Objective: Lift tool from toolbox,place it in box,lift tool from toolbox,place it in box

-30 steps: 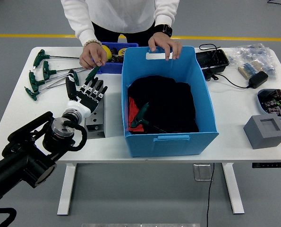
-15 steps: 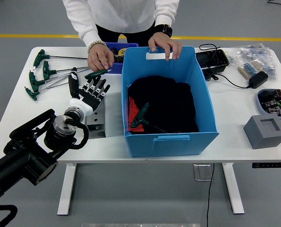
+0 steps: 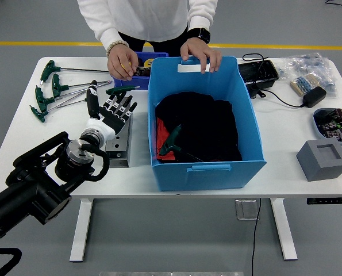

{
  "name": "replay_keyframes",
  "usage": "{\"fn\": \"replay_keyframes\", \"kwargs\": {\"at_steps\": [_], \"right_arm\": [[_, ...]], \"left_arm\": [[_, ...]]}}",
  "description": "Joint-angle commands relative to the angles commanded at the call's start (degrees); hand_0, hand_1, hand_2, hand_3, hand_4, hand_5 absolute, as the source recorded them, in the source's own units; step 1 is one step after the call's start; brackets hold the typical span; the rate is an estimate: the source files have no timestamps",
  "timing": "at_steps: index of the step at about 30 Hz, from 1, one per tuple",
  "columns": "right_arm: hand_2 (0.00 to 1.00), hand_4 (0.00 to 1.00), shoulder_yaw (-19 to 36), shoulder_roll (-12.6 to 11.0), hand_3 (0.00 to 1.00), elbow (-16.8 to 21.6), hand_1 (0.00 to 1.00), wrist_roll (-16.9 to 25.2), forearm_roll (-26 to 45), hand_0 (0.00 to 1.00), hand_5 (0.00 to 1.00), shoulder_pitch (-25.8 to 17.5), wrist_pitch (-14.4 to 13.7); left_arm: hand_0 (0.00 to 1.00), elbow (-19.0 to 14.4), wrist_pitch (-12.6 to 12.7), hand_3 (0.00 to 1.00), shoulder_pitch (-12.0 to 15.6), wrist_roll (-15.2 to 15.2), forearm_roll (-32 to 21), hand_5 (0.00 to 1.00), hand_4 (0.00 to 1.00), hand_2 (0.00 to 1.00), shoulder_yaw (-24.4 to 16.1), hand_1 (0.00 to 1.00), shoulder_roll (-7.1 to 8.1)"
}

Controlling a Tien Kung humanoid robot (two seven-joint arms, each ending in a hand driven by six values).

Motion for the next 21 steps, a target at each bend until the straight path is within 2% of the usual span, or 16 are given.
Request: {"fn": "replay_keyframes", "kwargs": {"at_steps": [3, 4, 21], "right_arm": [[0.721, 0.766, -0.1, 0.0, 0.564, 0.0, 0.654, 0.0, 0.1, 0.681, 0.698, 0.0, 0.0], [0.721, 0.766, -0.2, 0.0, 0.564, 0.0, 0.654, 0.0, 0.1, 0.681, 0.698, -0.1, 0.0], [0.721, 0.766, -1.0, 0.0, 0.564, 0.1, 0.654, 0.0, 0.4, 0.681, 0.698, -0.5, 0.0]], "left_arm": [[0.679, 0.1, -0.1, 0.861, 0.0, 0.0, 0.0, 0.843, 0.827, 0.800, 0.1, 0.658, -0.06], [0.704, 0.2, -0.2, 0.866, 0.0, 0.0, 0.0, 0.839, 0.826, 0.828, 0.1, 0.665, -0.07], [0.705, 1.8, 0.2, 0.908, -0.5, -0.2, -0.5, 0.842, 0.833, 0.842, 0.9, 0.669, -0.25]]}}
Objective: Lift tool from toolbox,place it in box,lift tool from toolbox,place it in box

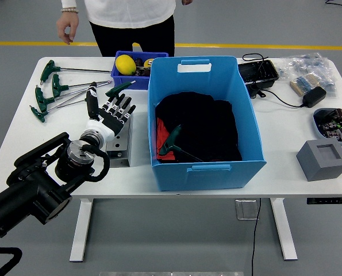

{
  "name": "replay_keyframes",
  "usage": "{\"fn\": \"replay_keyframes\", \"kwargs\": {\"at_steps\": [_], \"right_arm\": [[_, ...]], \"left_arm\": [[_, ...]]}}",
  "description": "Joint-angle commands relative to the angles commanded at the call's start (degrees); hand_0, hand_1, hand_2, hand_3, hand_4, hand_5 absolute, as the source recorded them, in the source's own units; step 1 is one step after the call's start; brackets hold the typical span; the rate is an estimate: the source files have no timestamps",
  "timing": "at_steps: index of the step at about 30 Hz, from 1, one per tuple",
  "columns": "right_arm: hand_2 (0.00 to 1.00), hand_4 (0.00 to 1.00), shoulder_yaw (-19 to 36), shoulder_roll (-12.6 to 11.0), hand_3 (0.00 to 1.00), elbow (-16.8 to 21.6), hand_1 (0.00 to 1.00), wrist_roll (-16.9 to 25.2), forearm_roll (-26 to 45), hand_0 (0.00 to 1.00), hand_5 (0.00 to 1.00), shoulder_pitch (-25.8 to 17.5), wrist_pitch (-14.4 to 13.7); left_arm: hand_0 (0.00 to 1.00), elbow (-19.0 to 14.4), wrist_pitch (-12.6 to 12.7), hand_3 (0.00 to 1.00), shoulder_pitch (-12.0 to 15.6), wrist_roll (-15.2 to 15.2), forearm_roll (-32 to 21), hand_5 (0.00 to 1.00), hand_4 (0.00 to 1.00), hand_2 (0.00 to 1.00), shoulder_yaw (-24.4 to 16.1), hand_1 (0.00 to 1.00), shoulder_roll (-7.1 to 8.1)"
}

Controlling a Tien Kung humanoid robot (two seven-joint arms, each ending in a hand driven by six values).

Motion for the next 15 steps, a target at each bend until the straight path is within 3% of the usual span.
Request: {"fn": "replay_keyframes", "kwargs": {"at_steps": [15], "right_arm": [[0.721, 0.767, 0.0, 0.0, 0.565, 0.0, 0.654, 0.0, 0.0, 0.680, 0.700, 0.3, 0.0]], "left_arm": [[0.707, 1.3, -0.6, 0.895, -1.0, 0.3, -0.7, 0.847, 0.839, 0.825, 0.5, 0.671, -0.21]]}}
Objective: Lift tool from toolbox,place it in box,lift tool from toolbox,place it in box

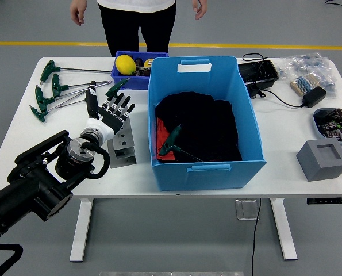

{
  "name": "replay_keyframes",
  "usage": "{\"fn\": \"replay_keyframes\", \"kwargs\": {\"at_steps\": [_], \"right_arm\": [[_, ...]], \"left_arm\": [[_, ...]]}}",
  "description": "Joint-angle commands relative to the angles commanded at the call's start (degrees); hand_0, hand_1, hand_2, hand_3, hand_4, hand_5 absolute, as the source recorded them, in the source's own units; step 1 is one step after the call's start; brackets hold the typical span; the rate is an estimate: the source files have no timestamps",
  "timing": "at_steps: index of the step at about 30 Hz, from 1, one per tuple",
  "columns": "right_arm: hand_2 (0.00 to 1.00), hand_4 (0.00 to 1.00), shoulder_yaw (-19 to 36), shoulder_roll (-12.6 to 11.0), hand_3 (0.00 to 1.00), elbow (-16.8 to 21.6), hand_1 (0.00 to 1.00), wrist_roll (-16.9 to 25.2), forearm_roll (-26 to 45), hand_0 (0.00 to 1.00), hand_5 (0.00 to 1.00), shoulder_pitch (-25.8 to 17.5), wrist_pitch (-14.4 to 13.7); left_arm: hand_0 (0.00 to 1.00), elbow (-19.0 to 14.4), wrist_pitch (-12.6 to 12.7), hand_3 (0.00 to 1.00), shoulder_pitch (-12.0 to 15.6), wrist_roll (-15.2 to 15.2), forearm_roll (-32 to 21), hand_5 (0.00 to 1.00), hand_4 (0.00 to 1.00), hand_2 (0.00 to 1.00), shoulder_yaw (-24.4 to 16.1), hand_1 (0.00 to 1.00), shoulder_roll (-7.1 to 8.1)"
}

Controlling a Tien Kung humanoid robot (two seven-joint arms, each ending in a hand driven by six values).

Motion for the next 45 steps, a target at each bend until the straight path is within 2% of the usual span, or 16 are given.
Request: {"fn": "replay_keyframes", "kwargs": {"at_steps": [9, 10, 15, 16, 21, 22, 33, 45], "right_arm": [[0.721, 0.767, 0.1, 0.0, 0.565, 0.0, 0.654, 0.0, -0.1, 0.680, 0.699, 0.2, 0.0], [0.721, 0.766, 0.1, 0.0, 0.565, 0.0, 0.654, 0.0, -0.1, 0.680, 0.700, 0.2, 0.0], [0.721, 0.766, 0.1, 0.0, 0.565, 0.0, 0.654, 0.0, -0.1, 0.680, 0.700, 0.3, 0.0], [0.721, 0.767, 0.1, 0.0, 0.565, 0.0, 0.654, 0.0, -0.1, 0.680, 0.701, 0.3, 0.0], [0.721, 0.767, 0.2, -0.1, 0.565, 0.0, 0.654, 0.0, 0.0, 0.680, 0.701, 0.3, 0.0], [0.721, 0.766, 0.2, -0.1, 0.565, 0.0, 0.654, 0.0, -0.1, 0.679, 0.700, 0.3, 0.0], [0.721, 0.766, 0.4, -0.1, 0.565, 0.0, 0.654, 0.1, -0.1, 0.680, 0.699, 0.3, 0.0], [0.721, 0.766, 0.4, 0.0, 0.564, 0.0, 0.653, 0.1, -0.1, 0.683, 0.698, 0.1, 0.0]], "left_arm": [[0.706, -0.2, -0.7, 0.874, -0.6, 0.6, 0.0, 0.848, 0.838, 0.810, 0.4, 0.671, -0.34], [0.701, -0.2, -0.8, 0.826, -0.7, 0.6, -0.1, 0.850, 0.839, 0.797, 0.4, 0.670, -0.37], [0.701, 0.1, -1.0, 0.826, -1.0, 0.6, -0.7, 0.850, 0.839, 0.797, 0.6, 0.670, -0.47], [0.694, 0.1, -1.1, 0.793, -1.1, 0.7, -0.9, 0.848, 0.837, 0.787, 0.6, 0.669, -0.46], [0.694, 0.0, -1.0, 0.793, -1.4, 0.0, -1.4, 0.848, 0.837, 0.787, 0.2, 0.669, -0.41], [0.687, 0.0, -1.0, 0.767, -1.4, -0.1, -1.5, 0.852, 0.836, 0.780, 0.1, 0.675, -0.40], [0.679, -0.7, -1.4, 0.756, -1.5, -0.8, -2.0, 0.847, 0.833, 0.779, -0.4, 0.686, 0.03], [0.679, -3.5, -1.0, 0.757, -0.9, -1.0, -1.2, 0.843, 0.830, 0.783, -1.5, 0.709, 1.01]]}}
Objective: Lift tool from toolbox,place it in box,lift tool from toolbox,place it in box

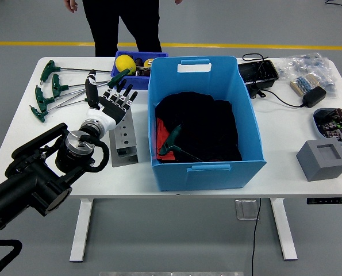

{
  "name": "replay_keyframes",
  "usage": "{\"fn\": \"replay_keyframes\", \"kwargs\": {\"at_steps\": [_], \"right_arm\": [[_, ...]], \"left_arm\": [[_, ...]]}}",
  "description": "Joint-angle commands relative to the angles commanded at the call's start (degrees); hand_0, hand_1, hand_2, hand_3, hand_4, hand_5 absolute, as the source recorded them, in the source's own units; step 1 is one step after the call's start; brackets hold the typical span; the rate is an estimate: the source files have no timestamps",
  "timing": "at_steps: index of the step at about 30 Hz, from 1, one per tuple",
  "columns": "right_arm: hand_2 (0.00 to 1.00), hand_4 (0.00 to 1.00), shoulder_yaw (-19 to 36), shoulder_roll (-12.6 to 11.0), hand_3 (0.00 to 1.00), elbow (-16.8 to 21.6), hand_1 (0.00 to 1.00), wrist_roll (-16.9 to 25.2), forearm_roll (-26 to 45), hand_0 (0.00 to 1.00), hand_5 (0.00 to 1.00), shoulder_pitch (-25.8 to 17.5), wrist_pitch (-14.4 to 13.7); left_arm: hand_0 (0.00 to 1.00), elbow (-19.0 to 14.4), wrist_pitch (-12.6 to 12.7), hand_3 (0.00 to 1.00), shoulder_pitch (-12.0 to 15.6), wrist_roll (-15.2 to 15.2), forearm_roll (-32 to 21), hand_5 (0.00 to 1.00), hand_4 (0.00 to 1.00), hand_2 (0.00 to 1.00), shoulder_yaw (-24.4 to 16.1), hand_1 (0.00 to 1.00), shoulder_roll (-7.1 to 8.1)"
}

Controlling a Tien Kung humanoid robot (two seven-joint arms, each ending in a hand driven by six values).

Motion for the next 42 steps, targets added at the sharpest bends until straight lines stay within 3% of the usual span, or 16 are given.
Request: {"fn": "replay_keyframes", "kwargs": {"at_steps": [28, 37, 42], "right_arm": [[0.721, 0.766, -1.0, 0.2, 0.565, 0.0, 0.652, 0.0, 0.4, 0.679, 0.698, -1.0, 0.1], [0.721, 0.766, -1.0, 0.2, 0.565, 0.0, 0.653, 0.1, 0.5, 0.680, 0.698, -1.1, 0.1], [0.721, 0.766, -0.5, 0.1, 0.565, 0.0, 0.653, 0.0, 0.3, 0.681, 0.698, -0.8, 0.1]], "left_arm": [[0.664, -10.5, 1.8, 0.742, 0.0, -0.9, 1.3, 0.810, 0.802, 0.784, -3.2, 0.710, 2.39], [0.664, -13.2, 2.1, 0.740, -0.3, -1.1, 1.6, 0.805, 0.797, 0.782, -4.6, 0.711, 2.80], [0.664, -16.4, 2.4, 0.740, -0.7, -1.1, 1.9, 0.802, 0.795, 0.783, -4.9, 0.711, 2.73]]}}
